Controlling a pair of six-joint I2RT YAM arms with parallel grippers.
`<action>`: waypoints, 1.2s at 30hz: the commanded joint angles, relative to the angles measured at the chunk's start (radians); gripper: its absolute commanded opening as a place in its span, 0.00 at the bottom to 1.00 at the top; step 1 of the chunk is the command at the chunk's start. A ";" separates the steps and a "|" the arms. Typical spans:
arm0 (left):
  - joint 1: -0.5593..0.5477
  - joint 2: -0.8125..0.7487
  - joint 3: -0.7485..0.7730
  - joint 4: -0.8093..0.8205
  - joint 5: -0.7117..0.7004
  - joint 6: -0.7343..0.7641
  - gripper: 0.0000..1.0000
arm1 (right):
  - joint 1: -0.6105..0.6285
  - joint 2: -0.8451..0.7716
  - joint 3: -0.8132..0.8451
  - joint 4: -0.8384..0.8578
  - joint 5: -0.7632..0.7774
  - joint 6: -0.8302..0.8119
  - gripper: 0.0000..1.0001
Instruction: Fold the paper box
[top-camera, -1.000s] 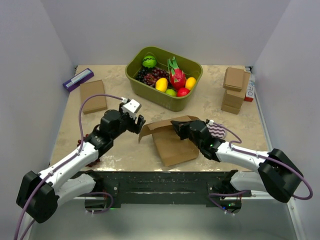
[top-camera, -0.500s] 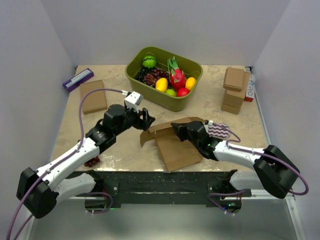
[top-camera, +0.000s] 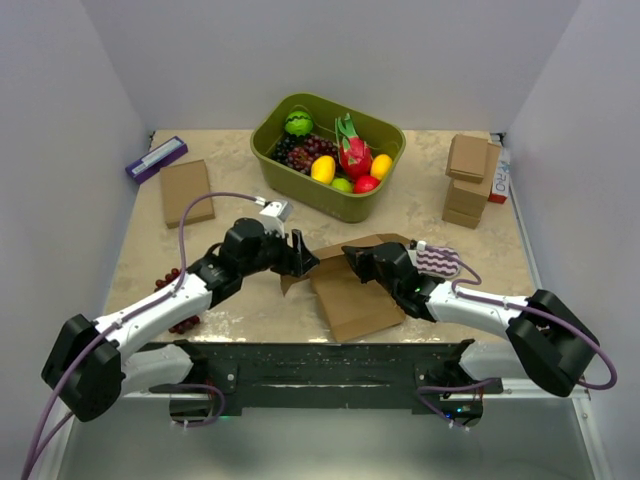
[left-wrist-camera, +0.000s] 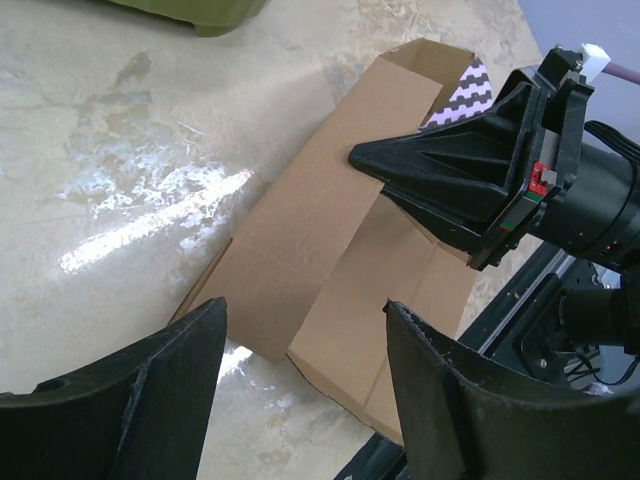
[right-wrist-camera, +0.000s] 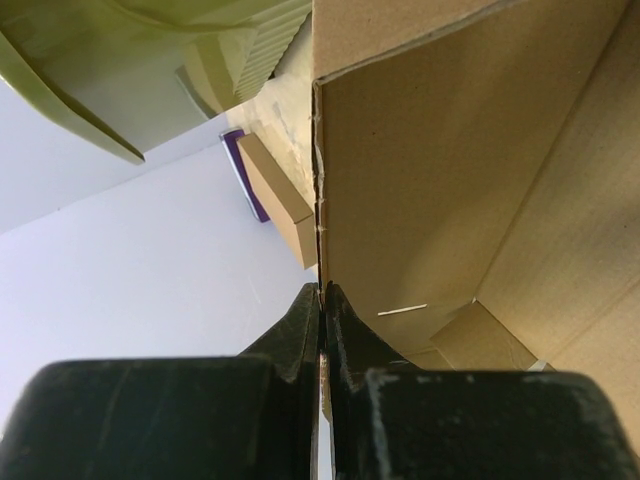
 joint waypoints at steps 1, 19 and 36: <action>-0.014 0.023 -0.016 0.086 0.048 -0.049 0.68 | 0.004 -0.004 0.010 0.002 0.051 -0.013 0.00; -0.057 0.141 -0.010 0.198 0.083 -0.095 0.68 | 0.005 0.002 0.012 0.002 0.051 -0.018 0.00; -0.066 -0.006 -0.051 0.239 -0.007 0.063 0.76 | 0.004 -0.027 -0.014 0.002 0.065 0.002 0.00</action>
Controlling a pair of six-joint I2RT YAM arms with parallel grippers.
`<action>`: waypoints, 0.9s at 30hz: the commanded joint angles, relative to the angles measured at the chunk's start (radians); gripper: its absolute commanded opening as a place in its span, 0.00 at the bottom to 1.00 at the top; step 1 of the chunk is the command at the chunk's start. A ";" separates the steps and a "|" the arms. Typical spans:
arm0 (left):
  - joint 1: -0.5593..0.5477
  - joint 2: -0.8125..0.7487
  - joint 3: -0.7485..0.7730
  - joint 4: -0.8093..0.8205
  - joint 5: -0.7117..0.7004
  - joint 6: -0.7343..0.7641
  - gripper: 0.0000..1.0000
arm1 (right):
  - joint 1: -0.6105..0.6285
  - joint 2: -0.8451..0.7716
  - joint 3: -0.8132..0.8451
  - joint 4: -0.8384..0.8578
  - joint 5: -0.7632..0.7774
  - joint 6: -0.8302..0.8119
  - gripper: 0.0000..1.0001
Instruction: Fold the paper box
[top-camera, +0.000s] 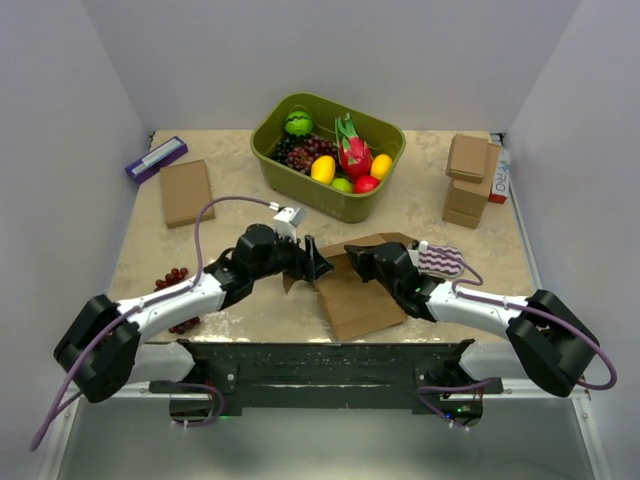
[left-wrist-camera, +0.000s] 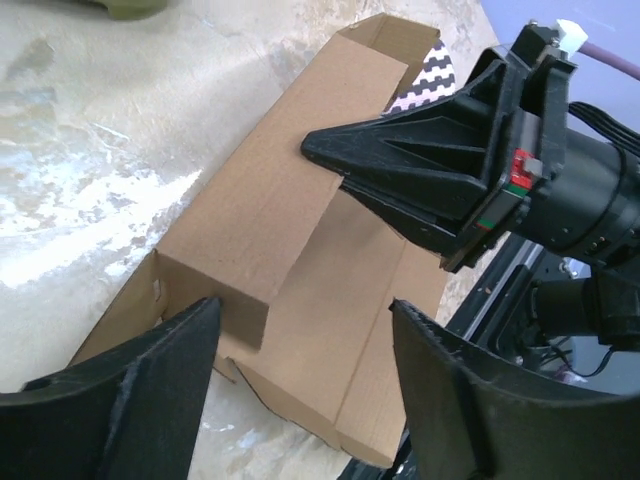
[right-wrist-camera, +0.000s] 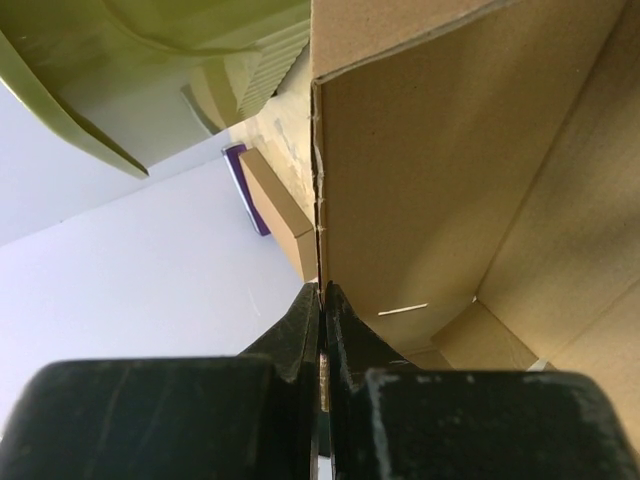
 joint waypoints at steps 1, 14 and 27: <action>-0.006 -0.182 -0.011 -0.025 -0.075 0.167 0.78 | 0.004 -0.036 -0.015 0.001 0.037 0.009 0.00; 0.246 -0.431 -0.217 -0.152 -0.349 0.040 0.87 | 0.004 -0.042 -0.050 0.084 0.057 -0.043 0.00; 0.244 -0.136 -0.301 0.163 -0.128 0.163 0.83 | 0.004 -0.059 -0.078 0.128 0.088 -0.092 0.00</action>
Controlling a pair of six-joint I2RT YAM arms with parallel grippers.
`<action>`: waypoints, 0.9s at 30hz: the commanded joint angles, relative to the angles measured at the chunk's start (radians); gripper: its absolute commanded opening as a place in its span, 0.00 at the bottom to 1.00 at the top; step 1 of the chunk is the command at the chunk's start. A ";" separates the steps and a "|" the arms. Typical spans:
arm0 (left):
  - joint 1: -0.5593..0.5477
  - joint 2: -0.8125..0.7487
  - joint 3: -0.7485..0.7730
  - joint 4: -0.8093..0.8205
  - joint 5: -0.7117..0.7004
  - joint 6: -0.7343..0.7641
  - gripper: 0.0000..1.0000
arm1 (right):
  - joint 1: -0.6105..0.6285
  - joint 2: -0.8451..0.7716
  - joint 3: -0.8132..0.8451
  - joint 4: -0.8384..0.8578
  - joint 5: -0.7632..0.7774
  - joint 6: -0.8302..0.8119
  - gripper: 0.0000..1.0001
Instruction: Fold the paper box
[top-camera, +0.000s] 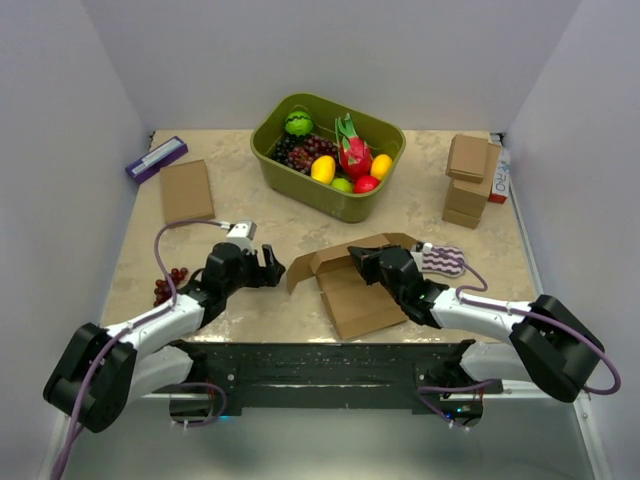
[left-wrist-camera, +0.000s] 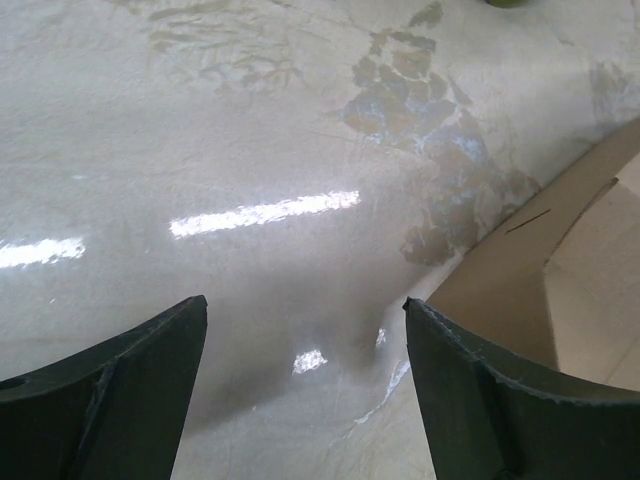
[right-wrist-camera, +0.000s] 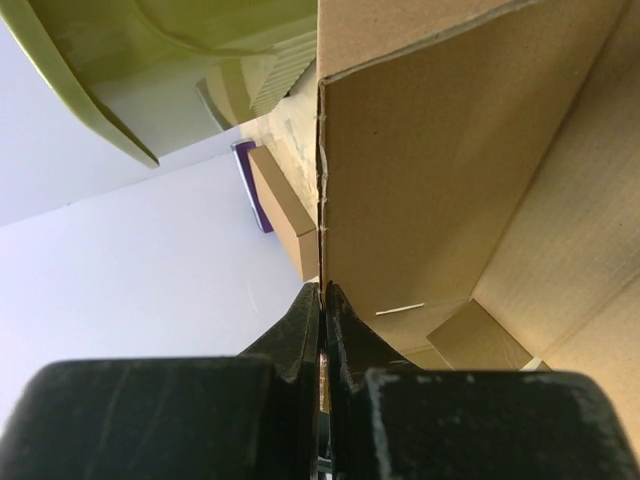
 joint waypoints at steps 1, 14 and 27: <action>0.002 0.061 -0.023 0.243 0.142 0.083 0.83 | 0.003 -0.022 -0.005 0.038 0.066 -0.033 0.00; -0.170 0.116 -0.027 0.369 0.179 0.208 0.77 | 0.003 -0.011 -0.003 0.043 0.061 -0.036 0.00; -0.234 0.176 -0.053 0.528 0.135 0.170 0.76 | 0.003 -0.011 -0.013 0.036 0.066 -0.043 0.00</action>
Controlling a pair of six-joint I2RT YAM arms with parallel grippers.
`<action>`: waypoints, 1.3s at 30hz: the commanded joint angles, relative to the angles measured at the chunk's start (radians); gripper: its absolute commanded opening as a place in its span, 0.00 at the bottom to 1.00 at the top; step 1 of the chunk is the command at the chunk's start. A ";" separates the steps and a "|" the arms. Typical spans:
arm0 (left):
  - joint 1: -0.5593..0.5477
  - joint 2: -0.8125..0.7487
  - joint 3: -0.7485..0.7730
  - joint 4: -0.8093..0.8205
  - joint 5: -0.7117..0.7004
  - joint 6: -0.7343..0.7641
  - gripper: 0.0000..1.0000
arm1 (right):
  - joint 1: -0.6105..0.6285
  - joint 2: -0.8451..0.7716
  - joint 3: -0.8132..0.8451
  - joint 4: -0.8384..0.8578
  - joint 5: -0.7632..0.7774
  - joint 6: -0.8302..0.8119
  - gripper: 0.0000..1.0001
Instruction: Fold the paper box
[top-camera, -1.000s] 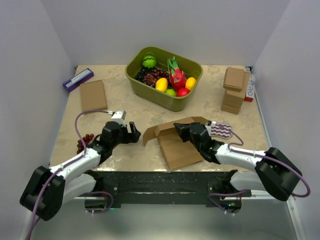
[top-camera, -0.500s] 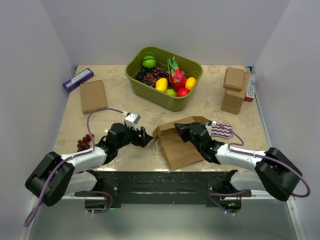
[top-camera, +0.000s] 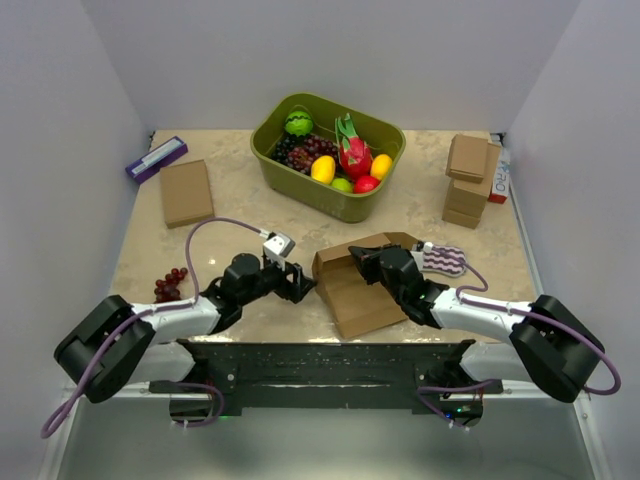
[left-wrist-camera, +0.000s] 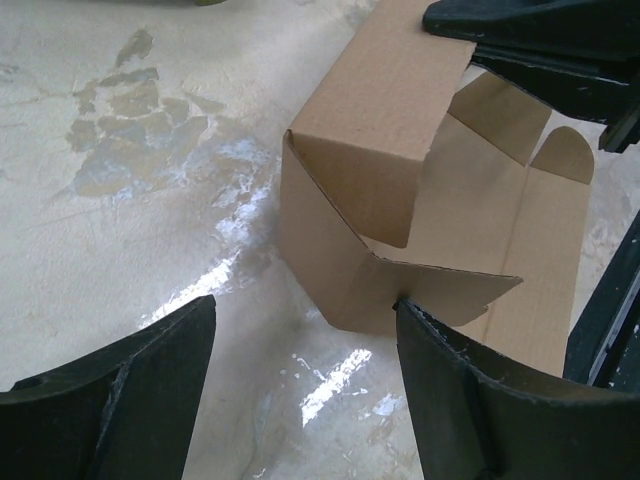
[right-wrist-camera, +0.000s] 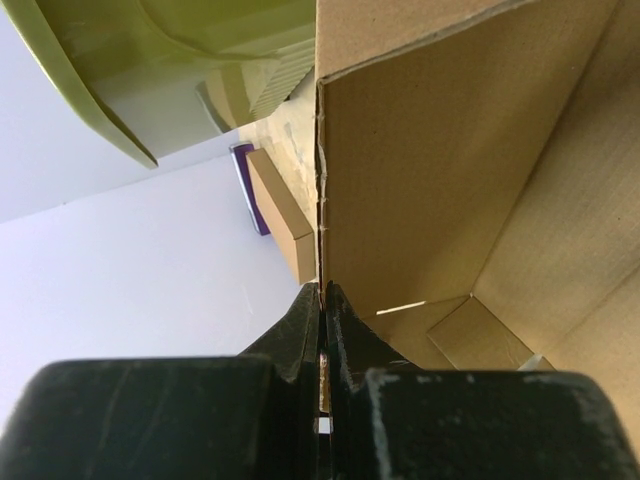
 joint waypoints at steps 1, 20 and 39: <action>-0.022 0.027 -0.027 0.159 -0.031 -0.007 0.77 | 0.004 -0.013 -0.011 0.034 0.060 -0.021 0.00; -0.051 0.076 -0.067 0.373 -0.066 -0.017 0.79 | 0.004 -0.017 -0.031 0.042 0.060 -0.014 0.00; -0.070 0.220 -0.023 0.472 -0.129 -0.013 0.67 | 0.004 -0.020 -0.026 0.028 0.057 -0.024 0.00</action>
